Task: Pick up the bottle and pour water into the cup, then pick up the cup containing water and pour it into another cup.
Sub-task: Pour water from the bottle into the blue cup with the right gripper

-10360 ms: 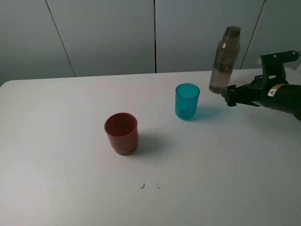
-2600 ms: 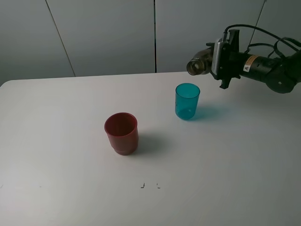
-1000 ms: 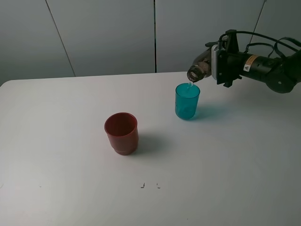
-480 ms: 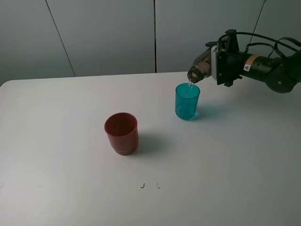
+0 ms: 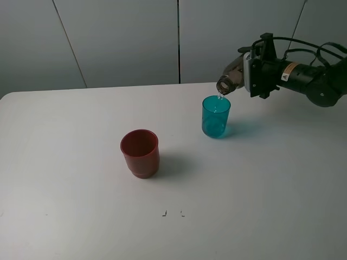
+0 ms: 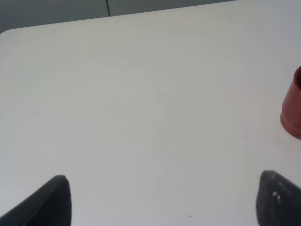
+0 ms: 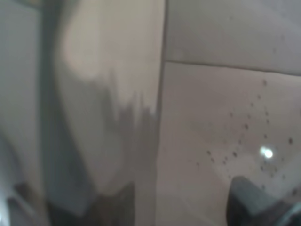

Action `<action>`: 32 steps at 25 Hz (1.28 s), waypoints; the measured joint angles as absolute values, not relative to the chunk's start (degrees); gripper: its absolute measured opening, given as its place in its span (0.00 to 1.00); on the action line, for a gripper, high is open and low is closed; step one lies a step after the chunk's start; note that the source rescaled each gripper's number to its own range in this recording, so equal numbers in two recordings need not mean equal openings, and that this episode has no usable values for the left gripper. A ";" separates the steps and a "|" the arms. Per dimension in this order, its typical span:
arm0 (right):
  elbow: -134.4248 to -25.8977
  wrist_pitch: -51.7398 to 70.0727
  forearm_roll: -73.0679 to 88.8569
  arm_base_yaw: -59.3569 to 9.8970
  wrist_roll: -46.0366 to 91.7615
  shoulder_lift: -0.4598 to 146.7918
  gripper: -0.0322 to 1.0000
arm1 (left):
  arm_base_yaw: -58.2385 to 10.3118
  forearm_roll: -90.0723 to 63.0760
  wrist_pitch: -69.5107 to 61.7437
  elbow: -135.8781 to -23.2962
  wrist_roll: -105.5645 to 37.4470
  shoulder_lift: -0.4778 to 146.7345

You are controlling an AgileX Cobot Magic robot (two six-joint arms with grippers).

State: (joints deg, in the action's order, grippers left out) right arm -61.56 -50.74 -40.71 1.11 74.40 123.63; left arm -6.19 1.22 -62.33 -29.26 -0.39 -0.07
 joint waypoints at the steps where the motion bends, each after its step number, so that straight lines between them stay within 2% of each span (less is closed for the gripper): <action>1: -61.56 -50.74 -40.73 1.11 74.40 123.63 0.03 | -6.19 1.22 -62.33 -29.26 -0.39 -0.07; 32: -61.56 -51.87 -39.90 1.11 80.39 123.63 0.03 | -6.19 1.22 -62.33 -29.26 -0.39 -0.07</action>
